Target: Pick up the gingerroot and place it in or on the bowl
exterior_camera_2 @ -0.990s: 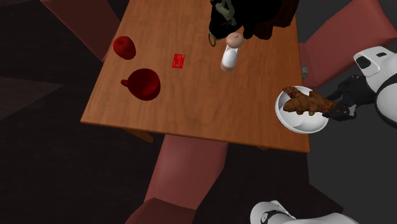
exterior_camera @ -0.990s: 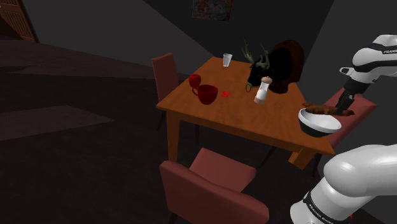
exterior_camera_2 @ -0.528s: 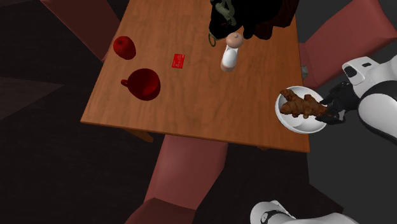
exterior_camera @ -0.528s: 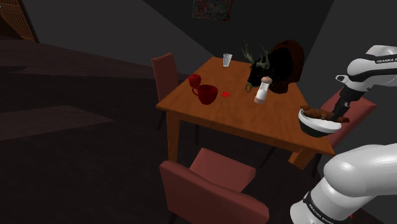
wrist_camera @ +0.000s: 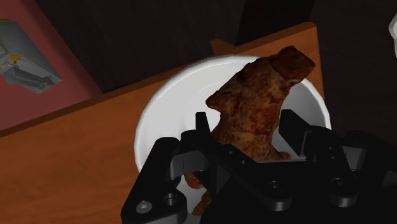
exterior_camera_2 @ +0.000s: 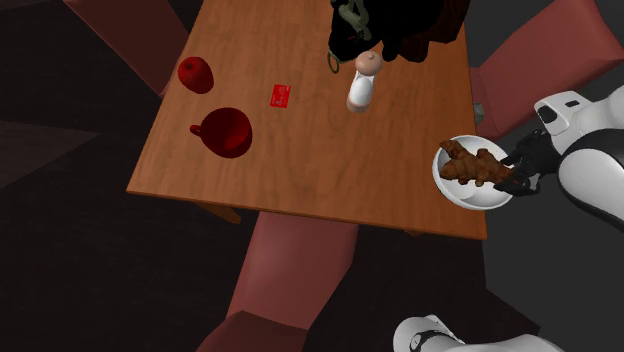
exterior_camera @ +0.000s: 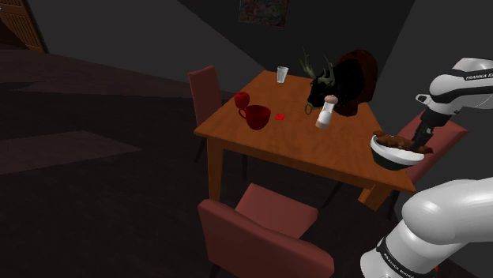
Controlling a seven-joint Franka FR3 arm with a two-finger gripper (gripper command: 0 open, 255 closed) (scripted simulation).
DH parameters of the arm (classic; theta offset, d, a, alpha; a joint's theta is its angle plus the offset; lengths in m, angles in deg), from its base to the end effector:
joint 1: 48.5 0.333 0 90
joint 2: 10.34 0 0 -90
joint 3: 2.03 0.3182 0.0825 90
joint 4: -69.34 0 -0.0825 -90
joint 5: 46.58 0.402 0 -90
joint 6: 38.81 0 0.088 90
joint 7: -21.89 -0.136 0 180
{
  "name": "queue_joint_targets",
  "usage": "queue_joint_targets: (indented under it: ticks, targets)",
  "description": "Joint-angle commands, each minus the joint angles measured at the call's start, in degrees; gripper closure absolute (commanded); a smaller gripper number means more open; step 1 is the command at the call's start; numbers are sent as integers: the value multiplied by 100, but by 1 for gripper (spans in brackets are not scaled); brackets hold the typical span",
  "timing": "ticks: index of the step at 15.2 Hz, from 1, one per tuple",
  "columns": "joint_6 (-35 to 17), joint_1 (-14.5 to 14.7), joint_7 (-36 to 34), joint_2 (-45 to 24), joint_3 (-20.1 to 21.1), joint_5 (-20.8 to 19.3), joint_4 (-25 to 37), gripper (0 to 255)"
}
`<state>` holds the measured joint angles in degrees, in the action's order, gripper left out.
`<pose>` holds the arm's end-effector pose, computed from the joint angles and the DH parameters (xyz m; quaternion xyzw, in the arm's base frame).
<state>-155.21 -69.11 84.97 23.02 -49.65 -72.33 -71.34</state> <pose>0.1351 -0.4174 0.3987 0.9950 0.0981 0.0147 0.0125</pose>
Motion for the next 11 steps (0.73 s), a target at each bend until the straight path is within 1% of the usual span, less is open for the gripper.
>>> queue_joint_targets:
  ticks: [1, 6, 10, 11]
  targets:
    - [-2, 1, -1, 1, 2, 1, 1, 0]
    - [-3, 2, 0, 0, 1, 1, 2, 0]
    - [780, -44, 6, 242, 353, 134, 526, 0]
    - [779, -45, 7, 241, 354, 135, 526, 0]
